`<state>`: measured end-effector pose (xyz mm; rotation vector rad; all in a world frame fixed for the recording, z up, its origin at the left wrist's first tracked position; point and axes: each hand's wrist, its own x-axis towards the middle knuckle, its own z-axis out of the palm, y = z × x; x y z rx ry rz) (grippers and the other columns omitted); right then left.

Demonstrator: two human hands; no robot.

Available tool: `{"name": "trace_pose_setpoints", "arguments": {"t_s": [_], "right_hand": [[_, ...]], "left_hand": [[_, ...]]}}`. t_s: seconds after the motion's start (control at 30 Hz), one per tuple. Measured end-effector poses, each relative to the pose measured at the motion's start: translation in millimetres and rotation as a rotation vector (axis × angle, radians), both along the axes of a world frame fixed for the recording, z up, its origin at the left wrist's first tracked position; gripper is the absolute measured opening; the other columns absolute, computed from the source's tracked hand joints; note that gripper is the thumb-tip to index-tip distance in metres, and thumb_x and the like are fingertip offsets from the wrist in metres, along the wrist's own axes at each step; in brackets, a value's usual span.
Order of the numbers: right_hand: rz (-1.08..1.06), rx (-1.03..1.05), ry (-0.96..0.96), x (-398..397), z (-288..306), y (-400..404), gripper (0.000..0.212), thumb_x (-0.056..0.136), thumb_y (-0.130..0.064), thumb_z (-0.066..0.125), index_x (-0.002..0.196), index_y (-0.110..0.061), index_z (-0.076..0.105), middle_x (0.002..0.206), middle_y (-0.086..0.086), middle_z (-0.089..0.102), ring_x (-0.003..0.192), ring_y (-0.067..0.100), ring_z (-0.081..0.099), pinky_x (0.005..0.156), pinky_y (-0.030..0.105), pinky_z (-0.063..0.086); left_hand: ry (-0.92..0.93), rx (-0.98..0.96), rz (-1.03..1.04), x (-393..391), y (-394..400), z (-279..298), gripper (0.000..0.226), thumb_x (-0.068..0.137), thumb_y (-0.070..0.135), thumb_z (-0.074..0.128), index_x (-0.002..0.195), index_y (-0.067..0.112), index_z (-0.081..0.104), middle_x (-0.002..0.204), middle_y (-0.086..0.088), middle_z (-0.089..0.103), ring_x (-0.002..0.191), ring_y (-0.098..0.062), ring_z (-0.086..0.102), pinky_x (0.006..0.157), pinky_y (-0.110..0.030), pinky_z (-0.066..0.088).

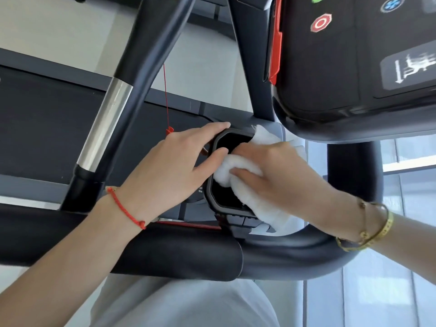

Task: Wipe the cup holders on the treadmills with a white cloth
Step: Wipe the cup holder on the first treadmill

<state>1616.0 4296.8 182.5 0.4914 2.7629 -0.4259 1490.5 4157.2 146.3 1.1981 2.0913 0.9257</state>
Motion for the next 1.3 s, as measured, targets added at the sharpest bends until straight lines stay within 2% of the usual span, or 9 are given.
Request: {"name": "trace_pose_setpoints", "arguments": {"t_s": [0.07, 0.3, 0.53, 0.63, 0.73, 0.97, 1.17, 1.23, 1.3], "right_hand": [[-0.008, -0.028, 0.033, -2.1, -6.8, -5.6, 0.026, 0.092, -0.032, 0.035, 0.094, -0.025, 0.061, 0.084, -0.007, 0.06, 0.081, 0.016, 0.061, 0.074, 0.036, 0.049], [0.055, 0.006, -0.038, -18.3, -14.9, -17.0, 0.015, 0.091, -0.018, 0.053, 0.103, -0.012, 0.058, 0.088, -0.002, 0.045, 0.089, 0.022, 0.06, 0.073, 0.035, 0.048], [0.401, 0.147, -0.351, -10.6, -1.0, -1.3, 0.039, 0.099, -0.042, 0.044, 0.12, -0.011, 0.054, 0.112, 0.007, 0.062, 0.101, 0.027, 0.062, 0.091, 0.039, 0.05], [0.47, 0.189, -0.379, -7.5, 3.6, 4.5, 0.036, 0.1, -0.039, 0.043, 0.122, -0.012, 0.05, 0.113, 0.007, 0.061, 0.099, 0.027, 0.061, 0.075, 0.034, 0.05], [0.438, 0.219, -0.208, -9.3, 9.5, 0.7, 0.023, 0.098, -0.034, 0.044, 0.111, -0.018, 0.054, 0.103, 0.002, 0.062, 0.088, 0.023, 0.059, 0.053, 0.028, 0.031], [0.145, 0.17, 0.2, 1.8, -7.5, -13.0, 0.025, 0.084, -0.03, 0.042, 0.083, -0.009, 0.057, 0.047, -0.001, 0.051, 0.034, 0.022, 0.05, 0.034, 0.022, 0.029], [0.285, 0.225, -0.054, -10.8, -20.0, -10.6, 0.035, 0.101, -0.032, 0.04, 0.129, -0.011, 0.039, 0.102, 0.007, 0.066, 0.086, 0.031, 0.066, 0.05, 0.032, 0.029], [0.387, 0.245, -0.101, -12.2, -18.1, -7.6, 0.041, 0.101, -0.035, 0.04, 0.135, -0.013, 0.034, 0.111, 0.006, 0.064, 0.091, 0.03, 0.065, 0.05, 0.031, 0.028], [0.471, 0.223, -0.188, -12.0, -14.8, -0.5, 0.047, 0.101, -0.041, 0.039, 0.14, -0.015, 0.032, 0.115, 0.005, 0.063, 0.098, 0.028, 0.064, 0.066, 0.034, 0.044]], "left_hand": [[0.008, -0.006, 0.004, 0.2, -0.1, 0.1, 0.048, 0.098, 0.048, 0.043, 0.145, 0.043, 0.041, 0.109, 0.015, 0.064, 0.079, -0.005, 0.063, 0.077, -0.038, 0.054], [0.01, -0.017, 0.011, 1.4, 0.5, 0.2, 0.048, 0.097, 0.048, 0.044, 0.145, 0.044, 0.041, 0.107, 0.012, 0.066, 0.092, -0.013, 0.065, 0.081, -0.04, 0.055], [0.003, -0.018, 0.017, 1.8, -0.2, 1.0, 0.047, 0.098, 0.048, 0.045, 0.145, 0.045, 0.041, 0.109, 0.016, 0.065, 0.092, -0.01, 0.065, 0.082, -0.036, 0.054], [0.0, -0.023, 0.017, 1.2, -0.6, 1.0, 0.047, 0.098, 0.049, 0.045, 0.144, 0.046, 0.041, 0.106, 0.017, 0.064, 0.089, -0.008, 0.064, 0.078, -0.031, 0.053], [0.006, -0.026, 0.018, 0.6, -0.2, 0.6, 0.047, 0.097, 0.048, 0.045, 0.144, 0.046, 0.041, 0.102, 0.014, 0.065, 0.072, -0.003, 0.06, 0.069, -0.023, 0.05], [-0.015, -0.015, 0.013, 1.4, 0.6, 0.5, 0.049, 0.095, 0.051, 0.042, 0.144, 0.046, 0.041, 0.108, 0.019, 0.065, 0.087, -0.006, 0.064, 0.073, -0.03, 0.054], [0.001, -0.012, 0.018, 1.3, 0.1, 0.5, 0.048, 0.097, 0.047, 0.045, 0.144, 0.043, 0.044, 0.102, 0.019, 0.064, 0.074, 0.003, 0.06, 0.067, -0.02, 0.046], [-0.009, -0.011, 0.019, 1.4, -0.3, 0.1, 0.048, 0.096, 0.048, 0.044, 0.144, 0.044, 0.043, 0.105, 0.024, 0.062, 0.082, 0.003, 0.061, 0.068, -0.017, 0.043], [-0.017, -0.01, 0.018, 0.9, -0.5, -0.7, 0.049, 0.095, 0.05, 0.044, 0.144, 0.044, 0.043, 0.11, 0.027, 0.06, 0.095, 0.0, 0.061, 0.073, -0.018, 0.045]]}}
